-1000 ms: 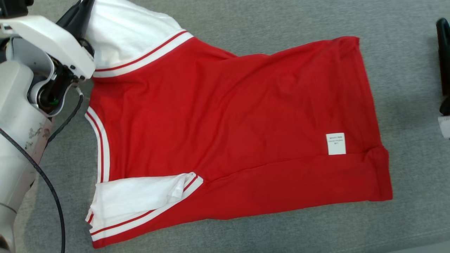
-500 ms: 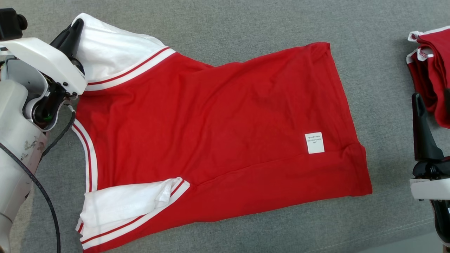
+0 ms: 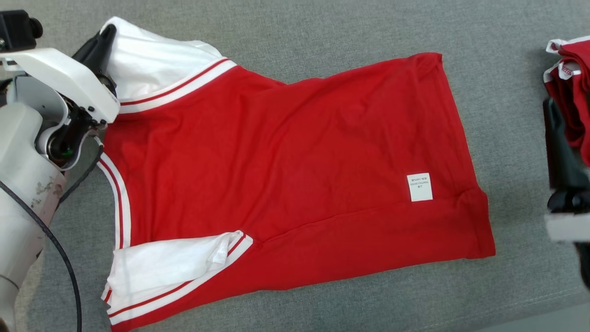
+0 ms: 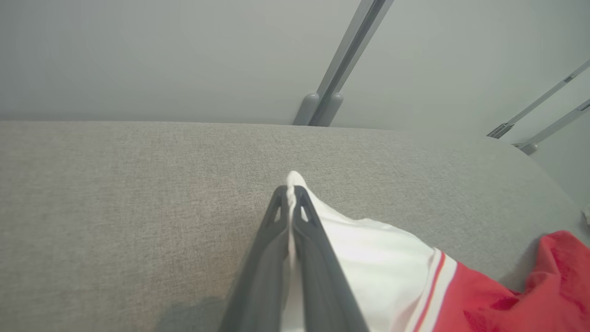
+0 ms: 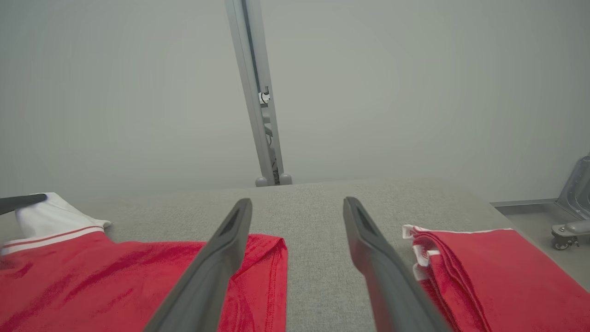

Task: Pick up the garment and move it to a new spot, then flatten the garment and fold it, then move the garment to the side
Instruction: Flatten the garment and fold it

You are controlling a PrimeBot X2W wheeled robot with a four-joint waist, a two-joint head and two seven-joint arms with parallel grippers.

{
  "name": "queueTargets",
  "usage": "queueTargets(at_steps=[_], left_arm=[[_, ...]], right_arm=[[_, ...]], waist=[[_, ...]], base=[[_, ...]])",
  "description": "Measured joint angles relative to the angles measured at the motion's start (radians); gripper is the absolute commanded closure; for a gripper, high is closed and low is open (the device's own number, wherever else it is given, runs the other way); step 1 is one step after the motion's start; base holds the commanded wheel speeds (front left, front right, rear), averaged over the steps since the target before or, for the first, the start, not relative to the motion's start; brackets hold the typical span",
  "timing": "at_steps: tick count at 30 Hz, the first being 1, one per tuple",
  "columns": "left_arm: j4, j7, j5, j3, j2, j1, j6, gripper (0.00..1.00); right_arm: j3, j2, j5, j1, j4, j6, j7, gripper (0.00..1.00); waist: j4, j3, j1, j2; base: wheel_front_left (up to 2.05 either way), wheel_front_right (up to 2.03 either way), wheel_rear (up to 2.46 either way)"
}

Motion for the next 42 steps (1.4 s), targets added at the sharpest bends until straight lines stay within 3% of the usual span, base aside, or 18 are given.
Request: queueTargets(at_steps=[4,10,16,24,25,26,27,28,36,42], left_arm=[[-0.005,-0.004,-0.001,-0.006,0.005,-0.021,0.0,1.0],[-0.017,-0.007,0.0,-0.024,-0.014,-0.053,0.0,1.0],[-0.026,-0.009,0.0,-0.043,-0.027,-0.079,0.0,1.0],[-0.032,-0.013,-0.005,-0.067,-0.041,-0.102,0.0,1.0],[-0.033,-0.016,-0.009,-0.07,-0.041,-0.106,0.0,1.0],[-0.034,-0.016,-0.01,-0.072,-0.042,-0.11,0.0,1.0],[-0.034,-0.019,-0.01,-0.073,-0.042,-0.113,0.0,1.0],[-0.035,-0.02,-0.011,-0.076,-0.043,-0.115,0.0,1.0],[-0.09,-0.067,-0.037,-0.083,-0.036,-0.124,0.0,1.0],[-0.184,-0.112,-0.048,-0.079,0.013,-0.136,0.0,1.0]], right_arm=[[0.037,-0.073,0.084,-0.118,0.068,0.0,0.063,0.0],[0.213,-0.165,0.271,-0.304,0.225,0.0,0.192,0.0],[0.335,-0.19,0.384,-0.44,0.365,0.0,0.222,0.0],[0.474,-0.208,0.438,-0.591,0.52,0.0,0.239,0.0],[0.491,-0.21,0.441,-0.606,0.534,0.0,0.242,0.12],[0.507,-0.215,0.445,-0.618,0.55,0.0,0.249,0.54],[0.523,-0.221,0.447,-0.629,0.559,0.0,0.249,0.74],[0.532,-0.223,0.457,-0.64,0.569,0.0,0.253,1.0],[0.59,-0.267,0.533,-0.683,0.543,0.0,0.209,1.0],[0.583,-0.33,0.598,-0.689,0.466,0.0,0.138,1.0]], waist=[[0.0,0.022,0.0,0.0],[0.025,0.059,0.0,0.0],[0.057,0.101,0.0,0.0],[0.086,0.139,-0.0001,0.0],[0.088,0.141,0.0,0.0],[0.089,0.144,0.0,0.0],[0.091,0.145,0.0,0.0],[0.092,0.147,0.0,0.0],[0.1,0.14,0.0,0.0],[0.105,0.111,0.0,0.0]], base=[[0.0,0.0,0.0],[0.0,0.0,0.0],[0.0,0.0,0.0],[0.0,0.0,0.0],[0.0,0.0,0.0],[0.0,0.0,0.0],[0.0,0.0,0.0],[0.0,0.0,0.0],[0.0,0.0,0.0],[0.0,0.0,0.0]])
